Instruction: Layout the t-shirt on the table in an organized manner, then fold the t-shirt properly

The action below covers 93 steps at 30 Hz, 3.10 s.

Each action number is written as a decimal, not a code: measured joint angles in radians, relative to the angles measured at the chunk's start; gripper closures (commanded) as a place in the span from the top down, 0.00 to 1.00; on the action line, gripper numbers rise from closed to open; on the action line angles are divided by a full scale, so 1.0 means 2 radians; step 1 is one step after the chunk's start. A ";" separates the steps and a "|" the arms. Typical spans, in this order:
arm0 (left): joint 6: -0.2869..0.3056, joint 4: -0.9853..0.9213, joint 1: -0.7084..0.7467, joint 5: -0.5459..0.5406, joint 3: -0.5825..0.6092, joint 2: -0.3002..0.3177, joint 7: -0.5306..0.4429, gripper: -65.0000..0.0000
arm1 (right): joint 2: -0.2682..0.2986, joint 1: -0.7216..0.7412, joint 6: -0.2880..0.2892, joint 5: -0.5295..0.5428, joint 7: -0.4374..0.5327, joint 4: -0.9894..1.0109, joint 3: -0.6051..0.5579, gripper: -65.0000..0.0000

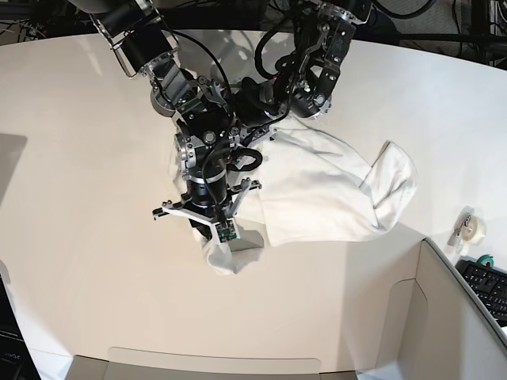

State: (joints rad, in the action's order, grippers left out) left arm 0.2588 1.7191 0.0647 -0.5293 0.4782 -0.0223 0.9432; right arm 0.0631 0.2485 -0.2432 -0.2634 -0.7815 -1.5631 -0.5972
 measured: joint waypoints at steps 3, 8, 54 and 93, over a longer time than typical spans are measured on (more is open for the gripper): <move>-0.020 -0.010 -0.002 -0.001 0.016 0.000 -0.001 0.43 | 0.009 0.000 0.003 -0.003 0.000 0.002 -0.002 0.00; -0.048 -0.013 -0.019 0.000 0.046 0.002 0.001 0.43 | 0.015 0.000 0.003 -0.041 0.001 0.002 0.000 0.00; -0.205 -0.106 -0.060 0.119 0.199 0.018 -0.111 0.43 | 0.026 -0.031 0.007 -0.065 0.004 0.001 0.103 0.00; -0.257 -0.058 -0.037 0.126 0.195 0.084 -0.094 0.00 | 0.033 -0.050 0.007 -0.065 0.004 -0.003 0.103 0.00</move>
State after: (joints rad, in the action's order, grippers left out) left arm -0.2558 1.6035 -0.0097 -0.2771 0.8688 0.1448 0.7551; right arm 0.1299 0.1493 -0.2287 -0.3935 -0.7742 -1.5696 -0.3912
